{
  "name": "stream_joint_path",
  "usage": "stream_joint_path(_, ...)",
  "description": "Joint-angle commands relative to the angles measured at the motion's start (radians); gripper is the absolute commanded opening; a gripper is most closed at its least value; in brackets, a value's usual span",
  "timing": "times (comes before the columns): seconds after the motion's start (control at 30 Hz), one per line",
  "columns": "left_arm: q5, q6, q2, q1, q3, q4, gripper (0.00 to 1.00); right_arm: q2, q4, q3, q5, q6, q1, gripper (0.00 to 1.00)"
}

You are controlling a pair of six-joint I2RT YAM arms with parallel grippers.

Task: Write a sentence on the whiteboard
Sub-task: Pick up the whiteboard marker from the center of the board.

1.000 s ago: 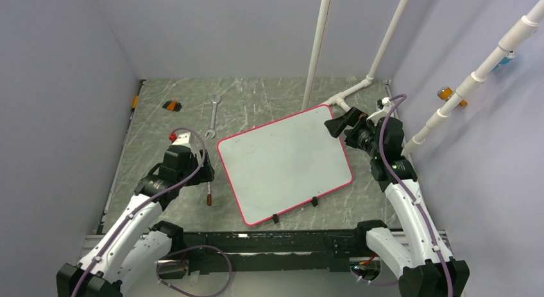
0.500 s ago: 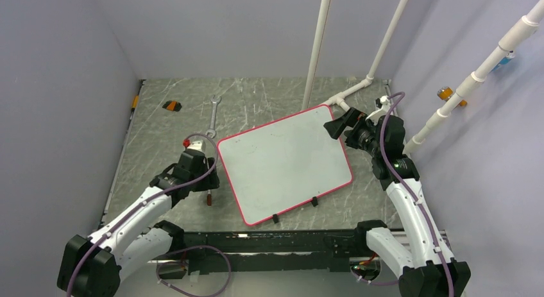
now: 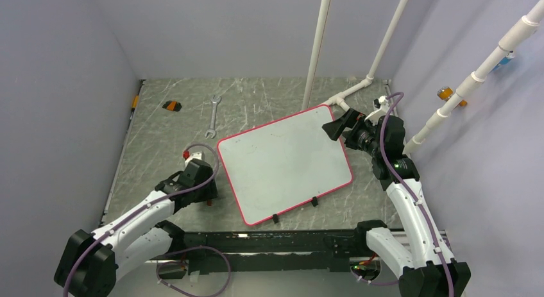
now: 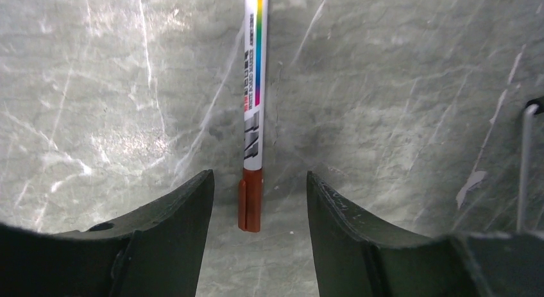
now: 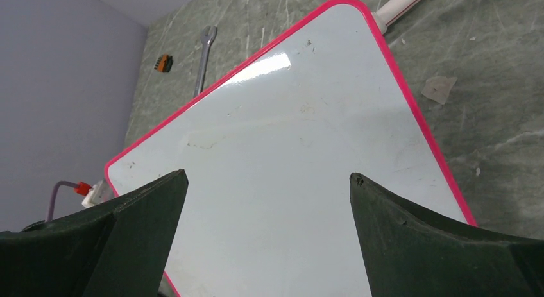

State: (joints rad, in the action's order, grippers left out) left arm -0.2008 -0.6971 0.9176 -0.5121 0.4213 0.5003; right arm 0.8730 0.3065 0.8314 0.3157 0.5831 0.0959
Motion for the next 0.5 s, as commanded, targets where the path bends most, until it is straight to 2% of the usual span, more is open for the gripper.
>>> stream_joint_path(0.0, -0.039, -0.083, 0.013, -0.029, -0.026, -0.003, 0.6, -0.017, -0.011, 0.026, 0.017, -0.011, 0.001, 1.0)
stream_joint_path(0.2, -0.075, -0.126, 0.035, -0.057, -0.029, -0.001, 0.56, -0.02, -0.023, 0.015, 0.031, -0.007, 0.001, 1.0)
stream_joint_path(0.47, -0.108, -0.155, 0.155, -0.091, 0.02, 0.024, 0.36, -0.024, -0.021, 0.012, 0.035, -0.011, 0.002, 1.0)
